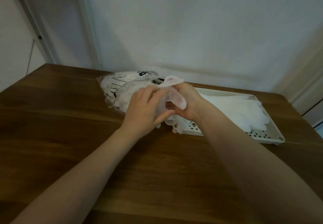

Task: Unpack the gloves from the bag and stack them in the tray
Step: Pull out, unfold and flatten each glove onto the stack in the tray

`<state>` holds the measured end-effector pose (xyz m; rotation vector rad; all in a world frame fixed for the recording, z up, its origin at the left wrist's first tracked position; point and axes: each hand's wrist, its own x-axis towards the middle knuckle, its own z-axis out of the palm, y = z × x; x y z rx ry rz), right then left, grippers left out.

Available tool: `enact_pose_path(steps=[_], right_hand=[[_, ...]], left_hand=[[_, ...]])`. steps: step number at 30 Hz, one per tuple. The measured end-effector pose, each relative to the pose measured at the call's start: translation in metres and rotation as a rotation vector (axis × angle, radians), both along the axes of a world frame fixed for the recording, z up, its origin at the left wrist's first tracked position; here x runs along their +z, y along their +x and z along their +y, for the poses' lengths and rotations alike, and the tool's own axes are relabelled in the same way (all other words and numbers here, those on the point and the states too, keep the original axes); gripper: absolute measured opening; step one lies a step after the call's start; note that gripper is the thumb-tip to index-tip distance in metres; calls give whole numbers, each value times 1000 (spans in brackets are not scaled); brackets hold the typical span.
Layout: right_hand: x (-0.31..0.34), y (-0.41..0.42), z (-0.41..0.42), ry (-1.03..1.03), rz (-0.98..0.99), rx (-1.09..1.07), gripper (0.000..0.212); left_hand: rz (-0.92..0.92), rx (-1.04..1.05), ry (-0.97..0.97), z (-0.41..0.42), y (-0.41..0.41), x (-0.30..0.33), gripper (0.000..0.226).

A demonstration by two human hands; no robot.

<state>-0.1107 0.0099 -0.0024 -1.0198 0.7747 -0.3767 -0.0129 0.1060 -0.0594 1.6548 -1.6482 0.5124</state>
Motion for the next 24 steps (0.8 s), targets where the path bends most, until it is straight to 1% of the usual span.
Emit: enact_pose_path(steps=[1, 2, 4, 6, 8, 11, 13, 14, 15, 17, 18, 20, 21, 24], right_hand=[[-1, -1, 1, 16, -7, 54, 23], [-3, -3, 3, 40, -15, 87, 31], [-5, -4, 3, 54, 6, 87, 41], [-7, -8, 0, -26, 34, 32, 39], [-7, -15, -8, -63, 15, -62, 33], [-6, -23, -16, 24, -61, -139, 31], [-3, -25, -15, 96, -133, -138, 32], [-3, -25, -13, 111, -155, -119, 29], [-3, -25, -12, 98, -151, -95, 25], [-2, -24, -9, 39, -125, -68, 14], [-4, -22, -7, 10, -116, -70, 11], [-6, -21, -3, -42, -81, -69, 8], [-7, -20, -1, -89, -49, -65, 6], [-4, -21, -2, -278, 9, -92, 7]], left_hand=[[-49, 20, 46, -2, -1, -2, 48], [-86, 34, 59, -4, 0, -4, 44], [-128, 39, 25, -5, 4, -8, 28], [-99, 20, 10, -4, 10, -12, 23], [-73, -4, 58, -2, 14, -15, 26], [-159, 2, 186, -3, 18, -21, 34], [-111, 28, 208, -1, 16, -22, 38], [-73, 45, 176, 0, 14, -21, 38], [-49, 63, 135, 1, 12, -20, 36], [-62, 86, 62, 0, 6, -18, 34], [-61, 83, 55, -2, 4, -17, 37], [-34, 77, 96, -6, 1, -17, 51], [-25, 74, 127, -8, 1, -18, 54], [-28, 109, 239, -10, 3, -19, 44]])
